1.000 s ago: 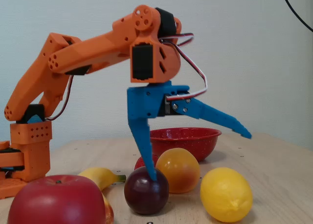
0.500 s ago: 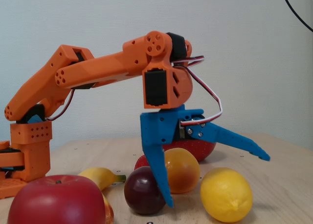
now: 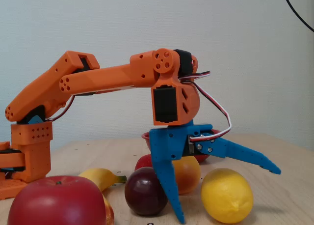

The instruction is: Put the lemon in the red bowl.

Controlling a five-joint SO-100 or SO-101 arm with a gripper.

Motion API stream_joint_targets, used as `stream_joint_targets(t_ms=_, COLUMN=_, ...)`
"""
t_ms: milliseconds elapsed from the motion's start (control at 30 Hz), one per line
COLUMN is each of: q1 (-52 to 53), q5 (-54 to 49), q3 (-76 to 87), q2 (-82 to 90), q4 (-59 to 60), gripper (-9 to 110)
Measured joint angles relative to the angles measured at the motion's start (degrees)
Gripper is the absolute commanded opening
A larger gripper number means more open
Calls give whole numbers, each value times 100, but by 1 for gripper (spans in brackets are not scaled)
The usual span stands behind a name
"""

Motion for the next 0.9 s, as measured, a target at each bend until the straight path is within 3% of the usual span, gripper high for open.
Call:
stream_joint_targets(t_ms=767, q1=149, q5=-70, q3=-88, q2=-141, q4=-272, gripper=63)
stream_joint_targets(t_ms=900, q1=149, q5=-79, q3=-88, q2=-141, q4=-272, gripper=57)
